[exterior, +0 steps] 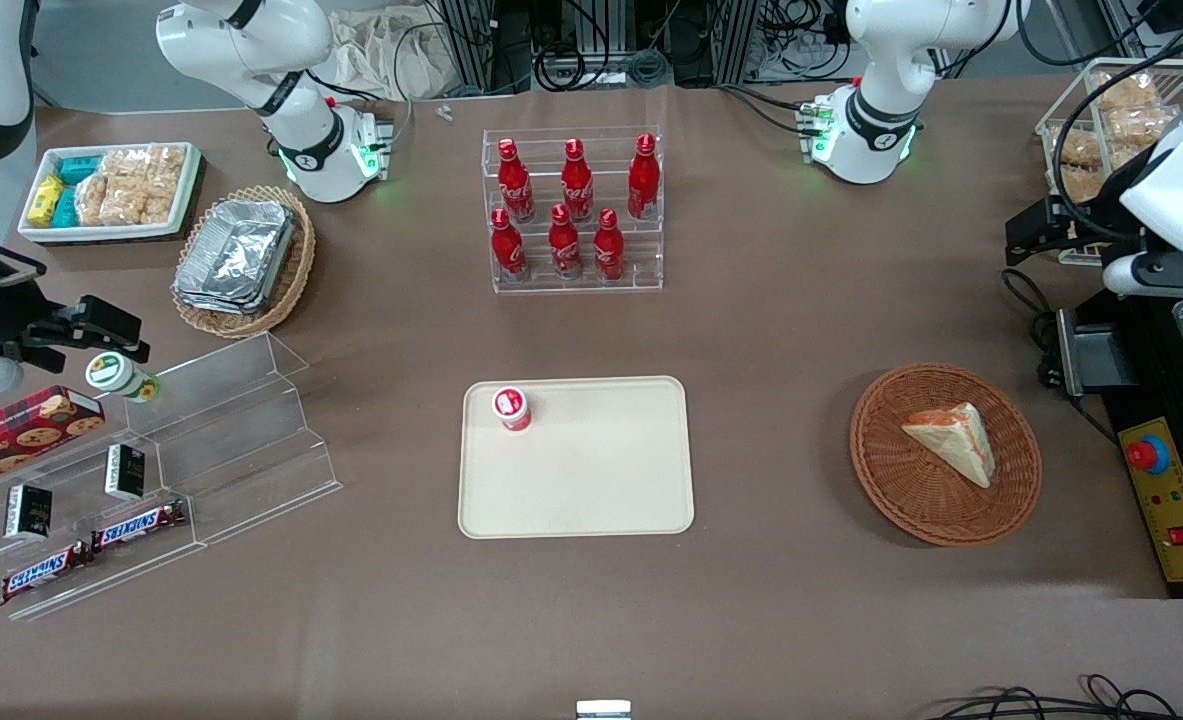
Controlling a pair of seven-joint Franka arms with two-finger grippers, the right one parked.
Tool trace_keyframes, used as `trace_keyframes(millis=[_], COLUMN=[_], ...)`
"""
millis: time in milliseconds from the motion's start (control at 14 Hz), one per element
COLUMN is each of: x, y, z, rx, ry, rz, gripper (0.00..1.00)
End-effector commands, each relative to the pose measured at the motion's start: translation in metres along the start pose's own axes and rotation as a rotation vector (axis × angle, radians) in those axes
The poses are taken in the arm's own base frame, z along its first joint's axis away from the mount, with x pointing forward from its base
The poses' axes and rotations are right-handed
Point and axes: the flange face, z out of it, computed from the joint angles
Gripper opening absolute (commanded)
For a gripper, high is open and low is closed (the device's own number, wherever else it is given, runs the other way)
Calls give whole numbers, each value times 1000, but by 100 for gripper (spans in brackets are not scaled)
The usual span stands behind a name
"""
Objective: Place sandwich from basket to tray
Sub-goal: 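Move the left gripper over the sandwich in the wicker basket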
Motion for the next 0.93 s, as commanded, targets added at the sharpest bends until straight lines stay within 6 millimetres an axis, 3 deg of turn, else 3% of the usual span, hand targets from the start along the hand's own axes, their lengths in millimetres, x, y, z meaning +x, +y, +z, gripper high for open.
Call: trace_keyframes(millis=[0,214,429,571,786,857], x=[-1,9,31,54,81,90], y=[11,4,-35,-44,-51,-62], z=[0,15,40,76,130,153], rx=[45,46,38,49,67,78], ry=[7,-19,-32,-75,-115,-123], rz=[0,-23,-155,-385,-510,-609], gripper=[100,100,100,100,100,100])
